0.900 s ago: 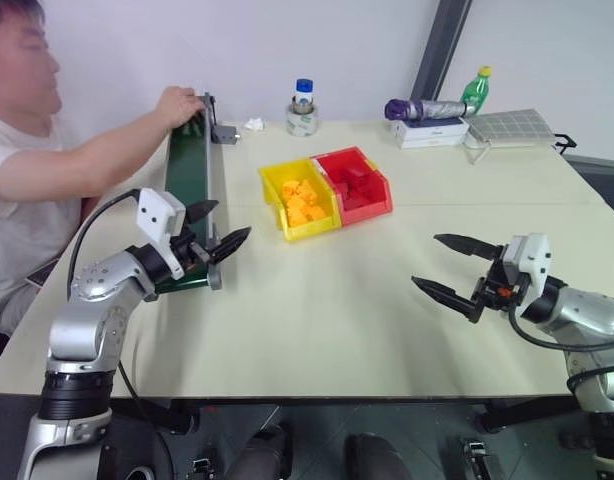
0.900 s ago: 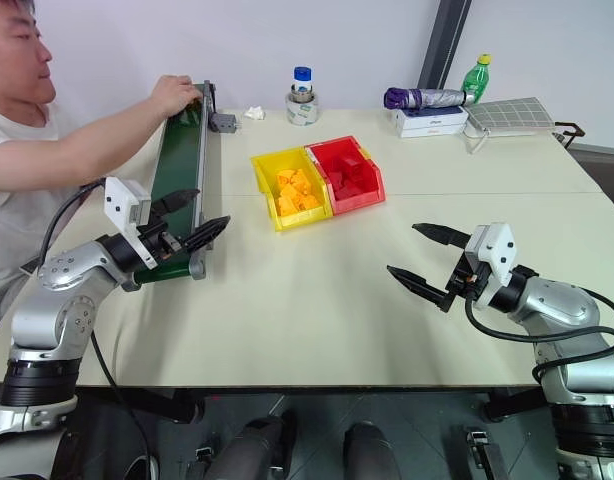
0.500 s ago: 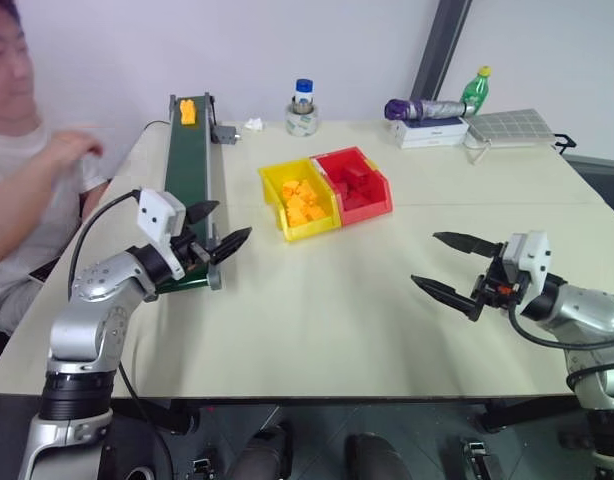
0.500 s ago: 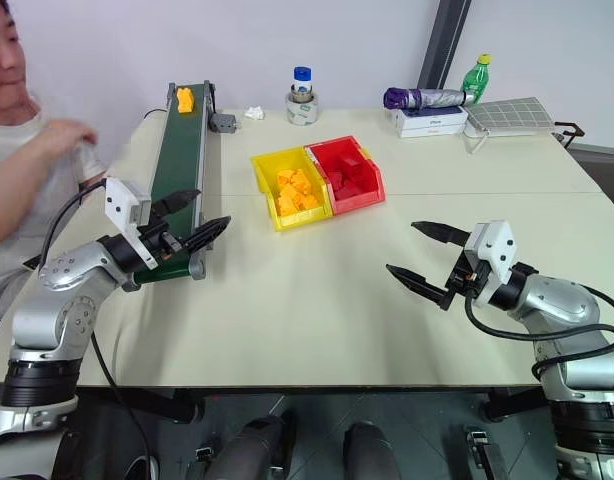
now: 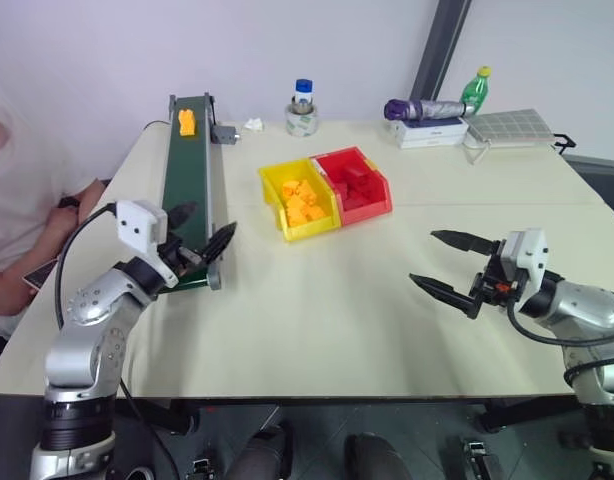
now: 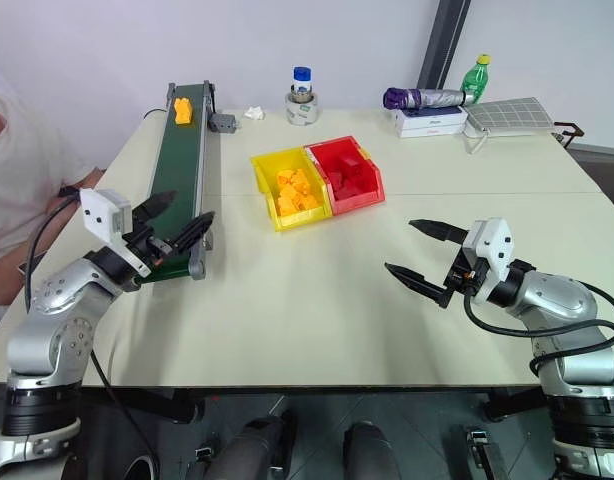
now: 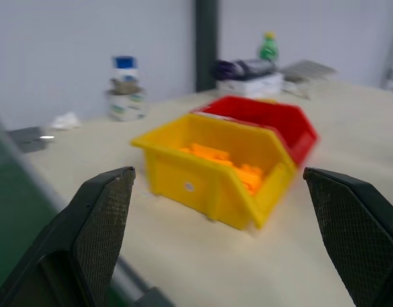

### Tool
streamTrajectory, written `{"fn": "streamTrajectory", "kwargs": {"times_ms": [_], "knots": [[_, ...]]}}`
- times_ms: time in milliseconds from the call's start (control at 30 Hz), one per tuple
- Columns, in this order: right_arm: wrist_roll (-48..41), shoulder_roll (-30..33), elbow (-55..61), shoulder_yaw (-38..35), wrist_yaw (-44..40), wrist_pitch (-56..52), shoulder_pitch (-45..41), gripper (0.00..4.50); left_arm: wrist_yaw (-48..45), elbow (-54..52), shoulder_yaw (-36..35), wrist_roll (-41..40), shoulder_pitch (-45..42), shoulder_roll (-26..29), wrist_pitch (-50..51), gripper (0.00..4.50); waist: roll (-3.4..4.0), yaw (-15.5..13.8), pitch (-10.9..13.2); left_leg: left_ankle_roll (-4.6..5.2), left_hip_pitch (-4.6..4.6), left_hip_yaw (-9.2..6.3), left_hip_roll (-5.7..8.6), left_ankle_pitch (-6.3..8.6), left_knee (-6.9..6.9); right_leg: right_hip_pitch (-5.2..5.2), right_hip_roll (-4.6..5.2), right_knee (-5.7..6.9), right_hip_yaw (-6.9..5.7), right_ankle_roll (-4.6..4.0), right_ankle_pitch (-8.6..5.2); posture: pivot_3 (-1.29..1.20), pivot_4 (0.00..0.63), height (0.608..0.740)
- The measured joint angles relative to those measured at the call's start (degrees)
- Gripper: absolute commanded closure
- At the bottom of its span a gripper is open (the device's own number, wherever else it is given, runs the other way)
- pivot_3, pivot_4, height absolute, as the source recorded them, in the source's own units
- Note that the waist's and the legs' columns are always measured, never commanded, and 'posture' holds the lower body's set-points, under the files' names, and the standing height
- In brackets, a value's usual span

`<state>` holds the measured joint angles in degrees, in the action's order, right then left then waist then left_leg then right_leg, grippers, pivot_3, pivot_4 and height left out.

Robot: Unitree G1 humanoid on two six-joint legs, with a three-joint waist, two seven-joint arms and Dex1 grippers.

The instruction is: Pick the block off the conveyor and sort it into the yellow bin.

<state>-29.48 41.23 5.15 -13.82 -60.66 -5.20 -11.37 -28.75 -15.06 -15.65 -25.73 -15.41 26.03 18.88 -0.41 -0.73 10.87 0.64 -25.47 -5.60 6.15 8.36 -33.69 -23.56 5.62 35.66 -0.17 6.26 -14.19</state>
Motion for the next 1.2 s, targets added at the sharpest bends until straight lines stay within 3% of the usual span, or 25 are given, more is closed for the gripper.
{"fn": "streamTrajectory", "kwargs": {"times_ms": [333, 1200], "knots": [[0.0, -0.3, -0.9, 0.5, -0.4, 0.6, -0.8, 0.0, 21.3, -12.4, 1.8, 11.3, 14.3, -15.5, -2.1, 0.05, -0.02, -0.3, 0.0, 0.04, 0.03, 0.04, -0.02, 0.02, -0.03, 0.15, -0.01, -0.14, -0.05, 0.01, 0.02, 0.0, 0.15, 0.74], [0.2, -0.3, -0.9, 0.6, -0.4, 0.6, -0.8, 0.0, 28.3, -13.0, 3.2, 13.7, 12.7, -19.4, -2.1, 0.05, -0.02, -0.1, 0.0, 0.05, 0.03, 0.07, -0.02, 0.03, -0.12, 0.2, -0.03, -0.16, -0.07, 0.01, 0.03, 0.0, 0.15, 0.74]]}}
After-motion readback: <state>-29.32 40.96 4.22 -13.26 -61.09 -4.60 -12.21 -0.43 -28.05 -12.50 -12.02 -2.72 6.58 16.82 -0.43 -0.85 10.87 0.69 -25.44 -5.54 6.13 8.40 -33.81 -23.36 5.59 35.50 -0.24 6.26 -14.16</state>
